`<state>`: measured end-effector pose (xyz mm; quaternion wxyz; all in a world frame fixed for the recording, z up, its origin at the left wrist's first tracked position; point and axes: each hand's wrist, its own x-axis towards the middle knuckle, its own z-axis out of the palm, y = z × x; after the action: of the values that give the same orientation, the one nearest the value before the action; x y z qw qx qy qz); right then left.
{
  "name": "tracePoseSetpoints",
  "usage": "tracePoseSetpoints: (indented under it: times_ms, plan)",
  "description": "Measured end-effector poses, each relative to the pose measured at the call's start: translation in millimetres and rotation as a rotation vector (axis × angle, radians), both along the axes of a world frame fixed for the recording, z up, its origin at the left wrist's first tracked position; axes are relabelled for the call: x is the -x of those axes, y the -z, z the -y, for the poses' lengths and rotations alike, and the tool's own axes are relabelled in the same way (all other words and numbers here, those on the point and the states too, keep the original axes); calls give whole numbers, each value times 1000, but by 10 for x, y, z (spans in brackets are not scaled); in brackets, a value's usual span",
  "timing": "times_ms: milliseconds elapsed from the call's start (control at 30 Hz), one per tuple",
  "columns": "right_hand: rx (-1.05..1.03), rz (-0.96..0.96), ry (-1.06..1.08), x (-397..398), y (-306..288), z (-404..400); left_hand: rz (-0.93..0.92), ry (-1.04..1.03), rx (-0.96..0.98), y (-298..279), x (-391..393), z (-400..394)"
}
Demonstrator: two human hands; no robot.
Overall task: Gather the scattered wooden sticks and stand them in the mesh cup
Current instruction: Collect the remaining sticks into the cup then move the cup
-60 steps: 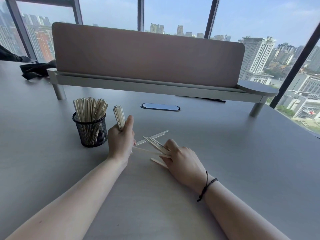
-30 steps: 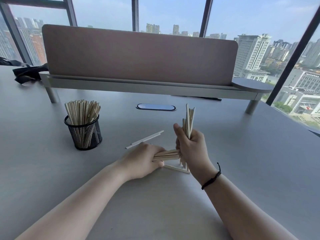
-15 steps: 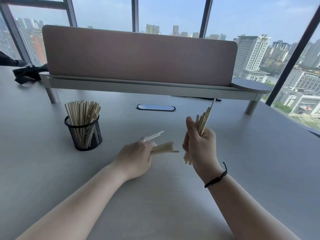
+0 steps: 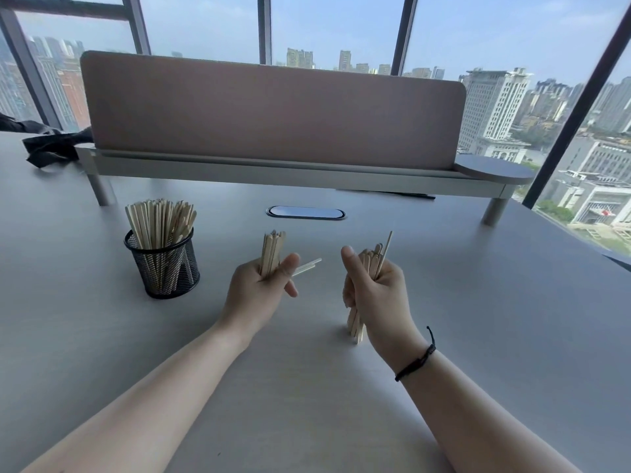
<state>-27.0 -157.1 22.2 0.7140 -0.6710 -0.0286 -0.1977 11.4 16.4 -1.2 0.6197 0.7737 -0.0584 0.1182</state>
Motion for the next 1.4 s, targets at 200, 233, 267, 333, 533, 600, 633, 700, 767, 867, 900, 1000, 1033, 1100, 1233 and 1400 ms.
tracePoseSetpoints:
  times_ms: [200,233,267,333,533,600,633,700,767,867,900,1000,1033,1100,1233,1400]
  plan:
    - [-27,-27,-15,7,-11,26,19,-65,102,9,-33,-30]
    - [-28,-26,-24,7,-12,29,25,-63,135,-5,-23,-29]
    - [-34,-27,-34,9,-17,30,31,-59,163,-18,-15,-26]
    - [-56,-31,-63,14,-16,18,49,-56,177,-33,-1,-13]
    - [-34,-38,-92,24,10,-20,131,-92,97,-39,20,-5]
    - [-42,-58,-96,25,9,-21,164,-142,100,-66,16,-13]
    - [-49,-72,-102,26,9,-24,182,-163,107,-73,8,-19]
    - [-46,-100,-112,28,11,-27,184,-173,128,-79,2,-31]
    - [-23,-119,-109,23,17,-15,132,-139,144,-63,4,-27]
    - [32,-130,-94,21,10,6,54,-48,137,-27,-10,-10]
    - [41,-132,-89,19,12,10,39,-32,131,-33,-11,-3]
    - [58,-128,-80,33,-3,-8,10,8,120,-91,36,25]
    - [74,-116,-85,38,-10,-38,-1,28,123,-114,63,31]
    - [113,-98,-110,43,-9,-148,-20,48,138,-173,124,45]
    - [117,-124,-174,2,-15,-508,47,70,180,-335,215,-55]
    - [79,-132,-275,-116,-283,-1202,171,-81,258,-631,176,-484]
